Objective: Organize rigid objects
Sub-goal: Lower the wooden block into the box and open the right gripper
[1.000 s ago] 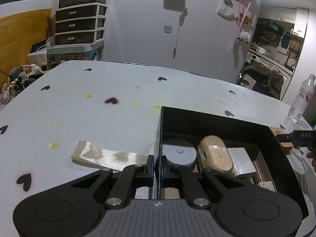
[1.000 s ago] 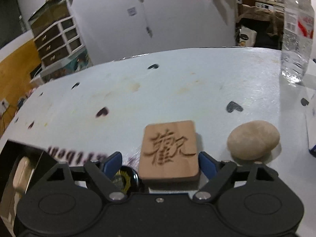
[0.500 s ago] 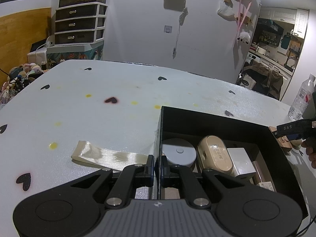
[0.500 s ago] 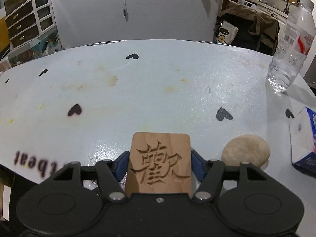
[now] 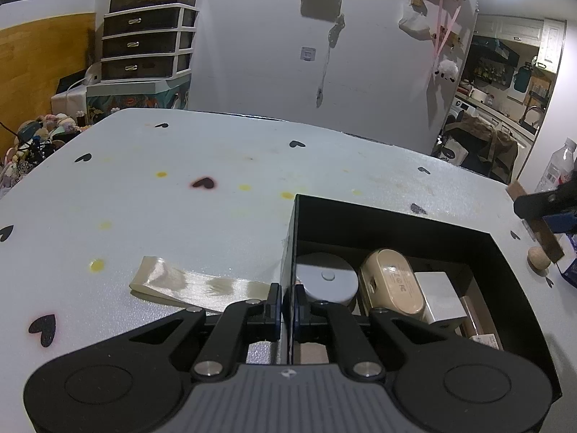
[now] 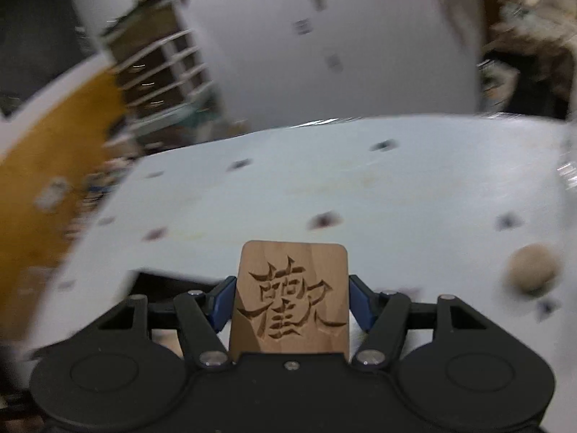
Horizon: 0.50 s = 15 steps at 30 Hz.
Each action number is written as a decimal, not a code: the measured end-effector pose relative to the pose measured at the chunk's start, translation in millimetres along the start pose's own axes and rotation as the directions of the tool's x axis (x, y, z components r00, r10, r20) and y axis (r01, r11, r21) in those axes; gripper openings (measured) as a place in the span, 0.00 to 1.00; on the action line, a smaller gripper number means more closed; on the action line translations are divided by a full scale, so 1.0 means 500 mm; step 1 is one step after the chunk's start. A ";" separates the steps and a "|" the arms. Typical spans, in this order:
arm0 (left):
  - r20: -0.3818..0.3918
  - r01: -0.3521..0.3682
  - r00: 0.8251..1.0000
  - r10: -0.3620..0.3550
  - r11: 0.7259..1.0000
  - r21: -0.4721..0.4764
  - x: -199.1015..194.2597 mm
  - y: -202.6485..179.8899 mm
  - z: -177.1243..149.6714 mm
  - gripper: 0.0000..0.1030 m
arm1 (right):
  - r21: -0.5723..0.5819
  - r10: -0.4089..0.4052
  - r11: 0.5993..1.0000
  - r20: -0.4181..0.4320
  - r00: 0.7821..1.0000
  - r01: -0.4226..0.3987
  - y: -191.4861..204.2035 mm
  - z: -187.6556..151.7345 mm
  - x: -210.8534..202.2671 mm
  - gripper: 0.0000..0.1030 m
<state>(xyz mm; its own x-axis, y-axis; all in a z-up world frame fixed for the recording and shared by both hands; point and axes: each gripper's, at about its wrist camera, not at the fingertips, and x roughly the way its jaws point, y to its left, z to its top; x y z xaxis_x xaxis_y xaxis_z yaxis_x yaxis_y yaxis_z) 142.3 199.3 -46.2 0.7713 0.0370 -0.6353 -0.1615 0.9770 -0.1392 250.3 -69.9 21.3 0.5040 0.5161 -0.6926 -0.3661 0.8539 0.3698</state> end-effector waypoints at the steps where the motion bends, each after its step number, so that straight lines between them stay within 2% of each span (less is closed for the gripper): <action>1: 0.000 0.000 1.000 0.000 1.000 0.001 0.000 0.000 0.000 0.06 | 0.000 0.023 1.000 -0.024 0.999 -0.023 0.019 -0.007 0.005 0.64; 5: 0.000 0.004 1.000 -0.004 1.000 -0.001 0.001 0.000 0.000 0.06 | 0.010 0.057 0.998 -0.109 0.992 -0.057 0.077 -0.040 0.033 0.64; 11: -0.001 0.012 1.000 -0.012 1.000 -0.014 0.001 0.004 0.000 0.07 | 0.042 0.034 0.999 -0.192 0.981 -0.026 0.129 -0.076 0.079 0.64; 15: -0.001 0.028 1.000 -0.028 0.999 -0.040 0.001 0.012 0.000 0.08 | 0.098 0.067 0.994 -0.249 0.966 -0.044 0.152 -0.097 0.108 0.64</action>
<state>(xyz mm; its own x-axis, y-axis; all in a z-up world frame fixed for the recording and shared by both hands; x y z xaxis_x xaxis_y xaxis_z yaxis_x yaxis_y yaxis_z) 141.7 205.1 -47.4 0.7751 0.0098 -0.6318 -0.1648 0.9684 -0.1870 211.5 19.5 -18.0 0.2677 0.5392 -0.7985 -0.3092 0.8330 0.4588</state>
